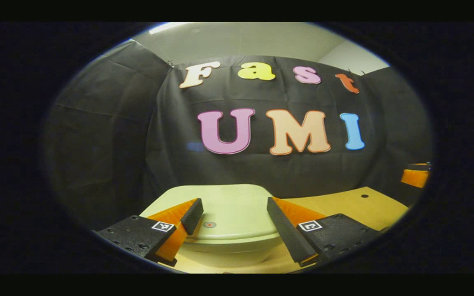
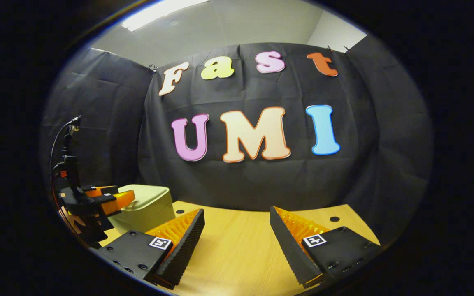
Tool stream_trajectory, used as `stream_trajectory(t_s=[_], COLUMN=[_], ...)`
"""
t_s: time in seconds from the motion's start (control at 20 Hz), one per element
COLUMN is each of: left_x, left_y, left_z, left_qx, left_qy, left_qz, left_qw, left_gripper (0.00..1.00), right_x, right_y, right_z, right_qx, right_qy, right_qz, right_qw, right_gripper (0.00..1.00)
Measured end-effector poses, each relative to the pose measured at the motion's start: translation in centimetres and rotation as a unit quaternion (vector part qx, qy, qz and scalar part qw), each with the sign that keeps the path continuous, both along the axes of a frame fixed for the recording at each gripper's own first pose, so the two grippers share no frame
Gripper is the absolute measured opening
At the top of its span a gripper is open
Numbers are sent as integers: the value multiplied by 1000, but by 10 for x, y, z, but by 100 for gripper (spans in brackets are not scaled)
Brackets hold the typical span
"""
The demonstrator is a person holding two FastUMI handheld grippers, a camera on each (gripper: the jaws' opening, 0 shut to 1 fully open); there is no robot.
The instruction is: Press the lid of the desktop garbage bin to open it, pick up the crumpled paper on the desktop and throw it into the bin, then pick up the pop can on the desktop and drop it into the bin, and finally close the garbage bin lid.
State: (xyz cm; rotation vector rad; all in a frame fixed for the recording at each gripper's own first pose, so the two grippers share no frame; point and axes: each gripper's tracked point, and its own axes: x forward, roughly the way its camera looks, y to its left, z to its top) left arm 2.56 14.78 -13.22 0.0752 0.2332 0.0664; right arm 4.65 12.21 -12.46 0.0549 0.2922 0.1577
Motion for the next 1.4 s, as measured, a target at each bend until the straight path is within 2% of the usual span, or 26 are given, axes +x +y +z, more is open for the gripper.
stream_trajectory(t_s=[0.15,0.25,0.4,0.55,0.85,1.15,1.4], left_x=[-3,-1,3,9,16,29,23], left_y=[-40,-76,-135,-173,-208,-241,-255], left_z=[36,46,58,60,55,85,85], left_qx=[-22,-36,-48,-60,-70,-74,-75], left_qy=[-65,-87,-103,-102,-84,-106,-103], left_qz=[-17,-38,-90,-118,-133,-170,-185], left_qw=[997,995,989,986,985,977,975], left_gripper=[94,93,94,94,94,94,94], right_x=[5,4,0,-5,-10,-11,-21], right_y=[-28,-50,-83,-110,-137,-152,-159], right_z=[21,32,49,59,78,103,107], right_qx=[-1,1,-6,-18,-34,-30,-40], right_qy=[-27,-34,-54,-68,-96,-123,-137], right_qz=[-28,-46,-69,-88,-111,-131,-140], right_qw=[999,998,996,994,989,983,980], right_gripper=[100,100,100,99,99,99,99])
